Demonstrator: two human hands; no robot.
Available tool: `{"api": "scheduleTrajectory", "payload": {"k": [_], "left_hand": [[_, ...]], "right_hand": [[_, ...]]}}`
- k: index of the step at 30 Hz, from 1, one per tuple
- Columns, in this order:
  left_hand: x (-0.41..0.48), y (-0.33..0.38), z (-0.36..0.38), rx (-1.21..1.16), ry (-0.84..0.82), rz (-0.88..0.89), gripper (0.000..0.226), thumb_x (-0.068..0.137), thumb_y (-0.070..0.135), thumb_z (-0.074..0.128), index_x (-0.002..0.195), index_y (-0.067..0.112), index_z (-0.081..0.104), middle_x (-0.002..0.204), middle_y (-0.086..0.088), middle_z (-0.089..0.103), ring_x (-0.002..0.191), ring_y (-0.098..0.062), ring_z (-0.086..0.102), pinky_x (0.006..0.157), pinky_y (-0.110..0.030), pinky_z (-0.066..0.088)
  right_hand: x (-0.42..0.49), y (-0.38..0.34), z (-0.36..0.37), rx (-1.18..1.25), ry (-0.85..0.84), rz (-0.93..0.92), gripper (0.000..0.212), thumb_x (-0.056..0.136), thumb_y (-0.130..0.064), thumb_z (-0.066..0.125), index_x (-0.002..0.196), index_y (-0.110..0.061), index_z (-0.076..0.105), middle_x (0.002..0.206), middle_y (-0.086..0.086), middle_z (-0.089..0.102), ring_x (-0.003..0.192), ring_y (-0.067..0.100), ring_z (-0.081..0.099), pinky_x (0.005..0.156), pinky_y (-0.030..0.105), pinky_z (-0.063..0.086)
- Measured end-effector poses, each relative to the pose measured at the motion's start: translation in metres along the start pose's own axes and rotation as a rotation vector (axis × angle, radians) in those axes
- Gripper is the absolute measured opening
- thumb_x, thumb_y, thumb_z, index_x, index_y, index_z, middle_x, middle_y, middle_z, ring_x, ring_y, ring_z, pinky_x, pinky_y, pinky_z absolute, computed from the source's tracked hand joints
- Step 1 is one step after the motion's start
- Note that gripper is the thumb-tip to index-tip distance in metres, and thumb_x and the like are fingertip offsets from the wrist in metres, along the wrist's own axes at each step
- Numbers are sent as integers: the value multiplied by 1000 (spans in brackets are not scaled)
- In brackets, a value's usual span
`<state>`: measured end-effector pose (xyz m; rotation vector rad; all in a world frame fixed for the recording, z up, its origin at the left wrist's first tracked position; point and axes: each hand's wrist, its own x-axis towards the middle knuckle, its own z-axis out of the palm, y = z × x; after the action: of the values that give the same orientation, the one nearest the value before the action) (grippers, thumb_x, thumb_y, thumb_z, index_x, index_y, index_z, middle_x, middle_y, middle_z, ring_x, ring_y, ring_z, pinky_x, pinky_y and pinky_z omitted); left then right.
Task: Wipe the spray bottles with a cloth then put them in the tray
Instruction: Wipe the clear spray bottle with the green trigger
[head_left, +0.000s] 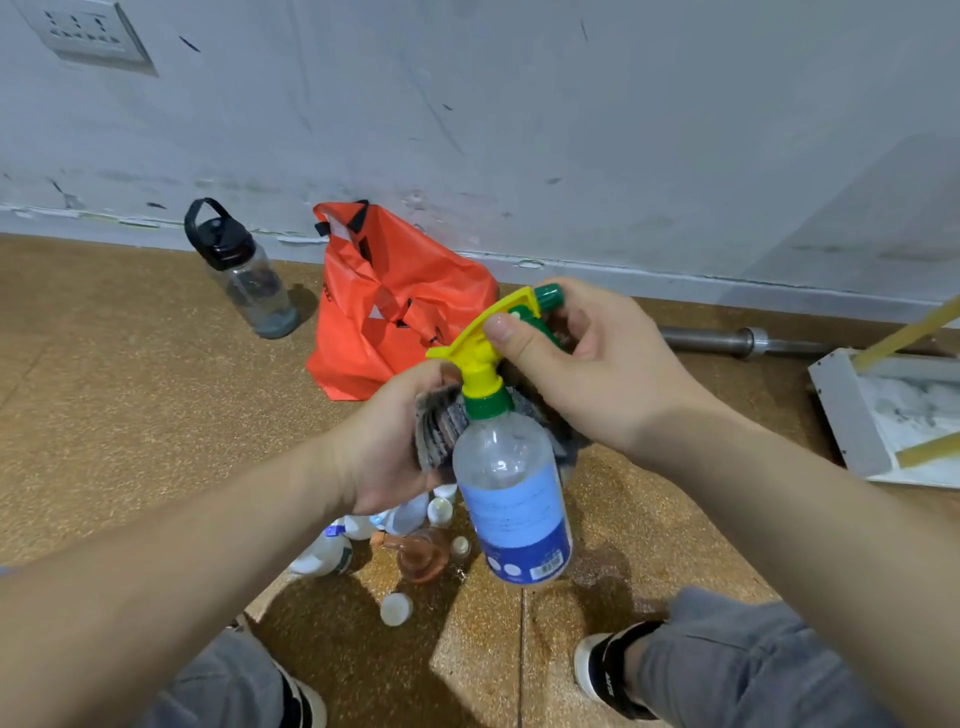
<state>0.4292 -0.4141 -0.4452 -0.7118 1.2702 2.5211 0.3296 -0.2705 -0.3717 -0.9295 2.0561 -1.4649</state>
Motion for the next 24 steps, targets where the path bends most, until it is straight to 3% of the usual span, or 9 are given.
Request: {"api": "scheduleTrajectory", "payload": {"k": [2,3,6,8,11,14,17,20,24], "left_hand": [[1,-16,-1,83,54,-74,47,104,44,41,107,16,79,121,-13,75,108,-26,72,100,-42,53],[3,-26,-1,103,82,-108,53,106,52,40,112,15,78,120,-13,76,109,-27,72,97,-42,54],[1,-53,-4,28,125,-180,68,108,61,28,132,11,68,127,-18,72,123,-35,67,110,-54,49],[0,-63,-5,-66,157,-217,62,109,50,25,137,10,63,130,-21,70,130,-39,62,114,-56,45],[5,-60,-6,-213,180,-181,57,110,44,25,142,9,57,136,-24,66,135,-41,57,106,-52,50],[13,-48,-9,-326,207,-104,56,110,42,27,142,7,57,135,-23,66,133,-40,59,119,-56,39],[14,-44,-11,-371,242,-59,62,106,43,30,140,1,61,136,-27,64,134,-41,57,118,-58,39],[18,-39,-6,-386,250,-47,65,104,42,30,127,-3,70,128,-31,67,112,-42,69,109,-56,48],[22,-30,4,-117,417,-51,45,104,23,40,107,-2,77,110,-29,75,89,-35,76,87,-46,52]], "right_hand": [[3,3,-2,-2,97,17,24,98,-33,69,97,-9,72,90,6,78,85,15,73,78,24,58],[5,7,-3,-13,143,28,29,96,-41,69,95,-13,71,88,6,77,84,19,74,82,36,60],[11,14,-6,-63,236,63,44,87,-58,66,91,-14,68,83,6,76,81,30,74,76,56,59],[13,18,-7,-94,283,91,46,87,-59,65,91,-13,66,82,8,75,79,33,73,74,55,60],[13,22,-4,-71,329,127,49,89,-58,66,93,-10,63,87,14,73,83,35,74,75,56,61],[16,24,0,24,383,148,55,83,-65,65,93,-11,64,89,16,74,88,39,73,80,60,60],[18,23,1,123,430,173,52,82,-64,66,97,-14,67,91,12,77,86,31,77,84,59,60],[17,23,-1,201,445,178,41,88,-50,68,102,-12,68,89,10,78,79,21,79,84,55,62],[12,27,1,79,413,185,52,76,-62,70,95,-14,70,87,8,77,87,30,76,83,56,61]]}}
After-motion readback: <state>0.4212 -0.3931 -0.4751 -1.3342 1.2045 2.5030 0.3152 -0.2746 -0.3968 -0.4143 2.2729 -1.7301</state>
